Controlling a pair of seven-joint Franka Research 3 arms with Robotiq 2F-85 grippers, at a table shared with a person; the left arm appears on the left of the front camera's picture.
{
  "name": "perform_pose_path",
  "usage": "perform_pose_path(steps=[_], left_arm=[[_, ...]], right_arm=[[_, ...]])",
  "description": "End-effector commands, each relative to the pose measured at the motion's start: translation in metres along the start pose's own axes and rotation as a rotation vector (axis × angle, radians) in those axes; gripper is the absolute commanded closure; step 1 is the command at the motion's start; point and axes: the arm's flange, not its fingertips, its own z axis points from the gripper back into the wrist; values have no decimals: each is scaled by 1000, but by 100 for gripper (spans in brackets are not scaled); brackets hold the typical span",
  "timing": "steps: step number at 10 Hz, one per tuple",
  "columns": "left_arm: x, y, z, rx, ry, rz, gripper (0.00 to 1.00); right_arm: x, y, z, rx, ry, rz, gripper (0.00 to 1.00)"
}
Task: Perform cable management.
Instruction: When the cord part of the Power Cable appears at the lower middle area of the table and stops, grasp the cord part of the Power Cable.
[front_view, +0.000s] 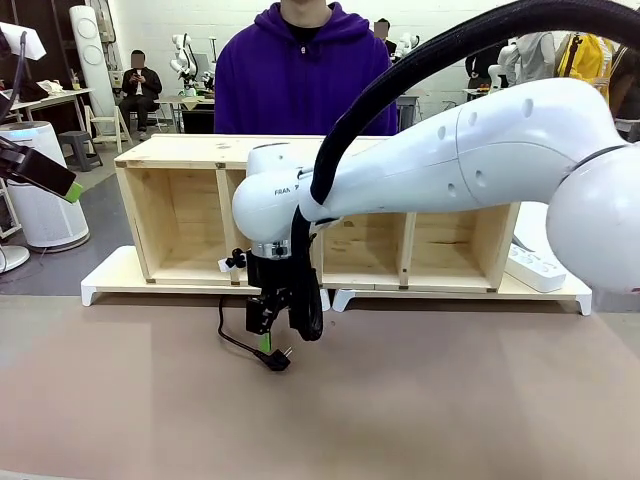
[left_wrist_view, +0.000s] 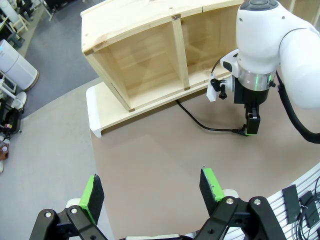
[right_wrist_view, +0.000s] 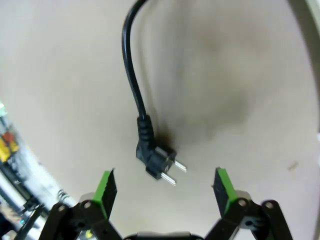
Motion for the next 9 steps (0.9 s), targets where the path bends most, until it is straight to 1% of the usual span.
perform_pose_path(steps=[1,4,8,9], left_arm=[[2,2,-1,3,-13,-16,0],[2,2,-1,3,-13,-16,0],[2,2,-1,3,-13,-16,0],[2,2,-1,3,-13,-16,0]], right_arm=[[2,-1,-17,19,-68,50,0],[15,-3,-45,50,-80,112,0],[17,-2,-48,25,-95,133,0],[16,-2,-48,17,-95,135,3]])
